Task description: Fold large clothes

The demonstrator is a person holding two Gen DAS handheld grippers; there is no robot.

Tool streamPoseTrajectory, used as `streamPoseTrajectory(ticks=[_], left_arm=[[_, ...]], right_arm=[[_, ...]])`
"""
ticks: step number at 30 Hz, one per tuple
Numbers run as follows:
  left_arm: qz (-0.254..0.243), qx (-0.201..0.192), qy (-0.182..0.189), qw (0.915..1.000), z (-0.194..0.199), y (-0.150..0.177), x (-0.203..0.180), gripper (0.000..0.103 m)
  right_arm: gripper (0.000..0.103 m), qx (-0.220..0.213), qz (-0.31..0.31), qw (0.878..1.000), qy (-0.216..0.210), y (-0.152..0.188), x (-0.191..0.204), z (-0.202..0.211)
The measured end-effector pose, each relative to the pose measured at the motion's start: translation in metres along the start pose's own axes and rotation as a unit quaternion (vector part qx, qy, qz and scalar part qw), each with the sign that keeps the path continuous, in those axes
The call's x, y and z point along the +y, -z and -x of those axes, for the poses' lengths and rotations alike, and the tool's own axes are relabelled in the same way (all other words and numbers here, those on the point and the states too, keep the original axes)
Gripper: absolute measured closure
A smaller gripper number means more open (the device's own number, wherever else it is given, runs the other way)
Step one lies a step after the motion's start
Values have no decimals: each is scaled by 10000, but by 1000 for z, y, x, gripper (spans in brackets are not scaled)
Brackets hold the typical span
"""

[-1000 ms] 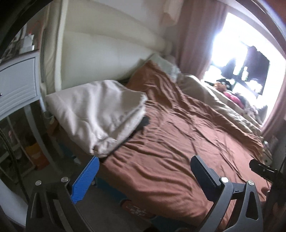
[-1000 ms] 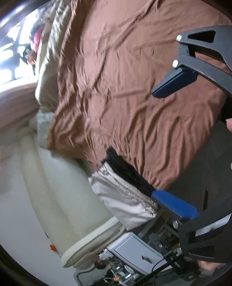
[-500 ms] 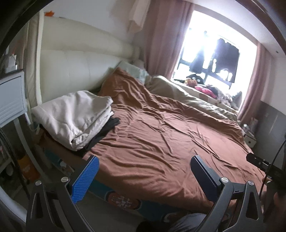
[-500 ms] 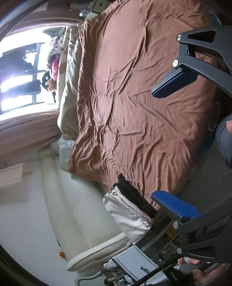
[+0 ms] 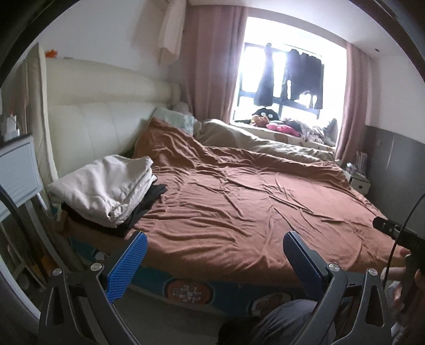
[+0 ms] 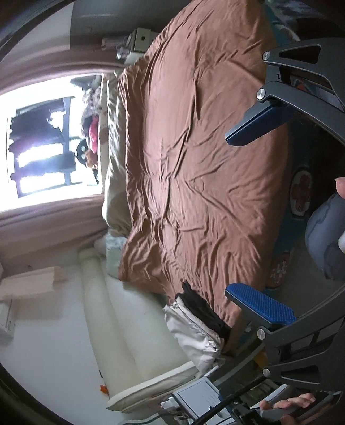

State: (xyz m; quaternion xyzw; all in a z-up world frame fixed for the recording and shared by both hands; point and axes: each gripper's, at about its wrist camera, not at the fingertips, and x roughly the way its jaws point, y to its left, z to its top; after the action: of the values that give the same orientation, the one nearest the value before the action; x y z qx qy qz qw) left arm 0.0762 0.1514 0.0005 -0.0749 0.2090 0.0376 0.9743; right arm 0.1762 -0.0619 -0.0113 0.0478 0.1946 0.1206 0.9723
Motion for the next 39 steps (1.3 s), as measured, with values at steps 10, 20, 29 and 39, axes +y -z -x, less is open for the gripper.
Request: streamPoseTrajectory(ticks=[10,20,29,39], left_arm=[[-284,-237,156,9992,27,20,-25,0],[-324,-477,200,9981,38,28,-44,1],[-248,-415,235,9986,37,32,-48,0],[-288,-422,236,9984,39,33,-51,1]], right_arm=[[0,-280,27,9992,281,33,-4,42],[0,-456,92,9984,311,53,-10,47],[0,-438,45,9986,289,53,-12,41],[0,-432,22,9986,294,55,-10,42]])
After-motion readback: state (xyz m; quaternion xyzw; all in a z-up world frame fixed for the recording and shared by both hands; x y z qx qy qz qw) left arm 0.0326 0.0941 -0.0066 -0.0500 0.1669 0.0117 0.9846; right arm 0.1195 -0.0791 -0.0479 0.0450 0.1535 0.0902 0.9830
